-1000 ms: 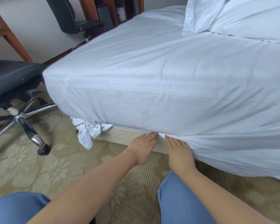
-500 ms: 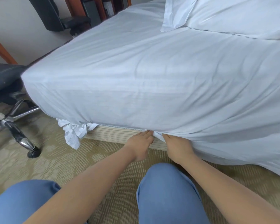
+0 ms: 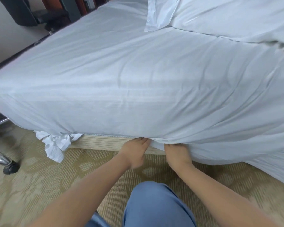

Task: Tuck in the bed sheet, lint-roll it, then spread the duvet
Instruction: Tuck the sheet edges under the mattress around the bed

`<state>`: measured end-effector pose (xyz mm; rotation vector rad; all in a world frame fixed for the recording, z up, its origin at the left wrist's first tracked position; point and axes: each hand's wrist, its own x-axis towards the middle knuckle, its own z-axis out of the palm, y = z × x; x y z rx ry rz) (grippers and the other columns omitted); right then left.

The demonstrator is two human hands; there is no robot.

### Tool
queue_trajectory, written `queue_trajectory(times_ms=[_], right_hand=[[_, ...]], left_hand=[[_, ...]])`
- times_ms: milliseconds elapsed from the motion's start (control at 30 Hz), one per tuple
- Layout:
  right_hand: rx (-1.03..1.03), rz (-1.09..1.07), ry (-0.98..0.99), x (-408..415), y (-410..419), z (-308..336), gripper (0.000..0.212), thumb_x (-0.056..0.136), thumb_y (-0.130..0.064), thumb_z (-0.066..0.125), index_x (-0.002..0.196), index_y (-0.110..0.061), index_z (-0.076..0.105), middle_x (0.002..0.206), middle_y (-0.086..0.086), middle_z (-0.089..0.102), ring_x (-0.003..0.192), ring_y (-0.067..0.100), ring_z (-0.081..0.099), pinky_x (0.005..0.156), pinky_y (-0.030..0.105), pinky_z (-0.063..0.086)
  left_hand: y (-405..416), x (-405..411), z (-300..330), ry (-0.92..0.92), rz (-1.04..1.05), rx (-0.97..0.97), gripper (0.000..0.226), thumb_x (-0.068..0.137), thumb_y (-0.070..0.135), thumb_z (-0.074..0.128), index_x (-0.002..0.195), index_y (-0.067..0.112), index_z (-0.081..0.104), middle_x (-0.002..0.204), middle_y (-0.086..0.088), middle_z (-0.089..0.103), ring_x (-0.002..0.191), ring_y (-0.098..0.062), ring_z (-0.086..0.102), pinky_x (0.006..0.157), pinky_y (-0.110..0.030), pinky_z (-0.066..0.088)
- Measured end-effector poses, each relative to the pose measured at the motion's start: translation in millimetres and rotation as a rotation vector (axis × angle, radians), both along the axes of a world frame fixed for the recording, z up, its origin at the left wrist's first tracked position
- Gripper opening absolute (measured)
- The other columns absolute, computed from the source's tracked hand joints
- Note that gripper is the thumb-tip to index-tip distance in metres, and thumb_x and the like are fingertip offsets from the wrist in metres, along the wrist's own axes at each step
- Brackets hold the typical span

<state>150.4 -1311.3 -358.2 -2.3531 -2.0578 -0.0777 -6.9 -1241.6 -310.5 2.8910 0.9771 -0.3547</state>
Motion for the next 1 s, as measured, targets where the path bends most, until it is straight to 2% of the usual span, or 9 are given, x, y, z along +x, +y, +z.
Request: queue_trajectory(times_ms=[67,133,200,333,400,500,633,767,1000], right_hand=[[-0.093,-0.036,0.031,-1,1,9,0.027,0.047,0.002,0.084,0.061,-0.009,0.063,0.053,0.011,0.061,0.045,0.022,0.060,0.043,0.018,0.031],[-0.159,-0.081,0.090,2,6,12,0.014,0.087,-0.002,0.055,0.093,-0.014,0.058,0.096,0.011,0.069,0.087,0.024,0.067,0.062,0.026,0.041],[-0.224,-0.155,0.194,5,11,16,0.016,0.098,-0.009,0.039,0.102,-0.018,0.052,0.115,0.009,0.063,0.106,0.025,0.060,0.080,0.029,0.045],[-0.284,-0.207,0.262,5,9,18,0.030,0.096,-0.010,0.045,0.125,-0.014,0.050,0.121,0.009,0.058,0.111,0.024,0.056,0.087,0.030,0.045],[-0.259,-0.150,0.262,11,0,18,0.037,0.094,-0.008,0.043,0.130,-0.014,0.047,0.118,0.009,0.059,0.107,0.025,0.057,0.080,0.030,0.044],[-0.073,-0.025,0.147,21,-19,22,0.041,0.086,-0.003,0.051,0.126,-0.015,0.053,0.100,0.008,0.064,0.090,0.027,0.061,0.062,0.028,0.037],[0.260,0.149,-0.027,41,-45,30,0.047,0.046,0.003,0.079,0.091,-0.010,0.073,0.084,0.003,0.067,0.074,0.022,0.064,0.058,0.029,0.052],[0.408,0.258,-0.147,54,-67,40,0.044,0.068,-0.005,0.051,0.106,-0.008,0.071,0.105,0.007,0.068,0.096,0.024,0.060,0.080,0.034,0.054],[0.524,0.246,-0.322,63,-76,63,0.041,0.076,0.002,0.041,0.111,-0.006,0.060,0.106,0.010,0.060,0.095,0.026,0.054,0.088,0.036,0.038]], left_hand=[[2,-2,-2,0.045,-0.035,0.011,0.073,0.092,0.016,0.041,0.154,0.011,0.003,0.161,-0.006,0.007,0.147,-0.019,0.010,0.117,-0.025,0.003],[2,-3,-5,0.065,-0.041,0.006,0.075,0.091,0.016,0.042,0.154,0.011,0.000,0.161,-0.007,0.003,0.148,-0.019,0.005,0.117,-0.024,-0.001],[2,-1,-7,0.071,-0.047,-0.013,0.076,0.091,0.016,0.043,0.153,0.010,0.001,0.161,-0.008,0.001,0.148,-0.020,0.003,0.117,-0.025,-0.002],[1,-4,-11,0.079,-0.107,0.034,0.068,0.091,0.013,0.044,0.152,0.007,0.015,0.161,-0.010,0.007,0.147,-0.025,0.010,0.118,-0.029,0.007],[1,-3,-12,-0.022,-0.199,0.085,0.065,0.084,0.011,0.056,0.145,0.003,0.036,0.154,-0.013,0.030,0.139,-0.027,0.035,0.111,-0.030,0.029],[0,8,-15,-0.196,-0.420,0.171,0.061,0.041,0.010,0.084,0.101,0.001,0.072,0.109,-0.014,0.069,0.092,-0.027,0.069,0.069,-0.029,0.057],[-5,32,-6,-0.382,-0.578,0.264,0.046,0.053,0.004,0.073,0.098,-0.002,0.071,0.098,-0.014,0.070,0.081,-0.027,0.068,0.064,-0.029,0.057],[-3,44,-2,-0.508,-0.610,0.283,0.037,0.076,0.005,0.040,0.095,-0.003,0.071,0.091,-0.013,0.069,0.075,-0.027,0.066,0.059,-0.029,0.055],[-6,39,21,-0.642,-0.546,0.305,0.021,0.081,0.010,0.048,0.075,0.006,0.068,0.080,-0.006,0.065,0.070,-0.025,0.058,0.046,-0.031,0.045]])
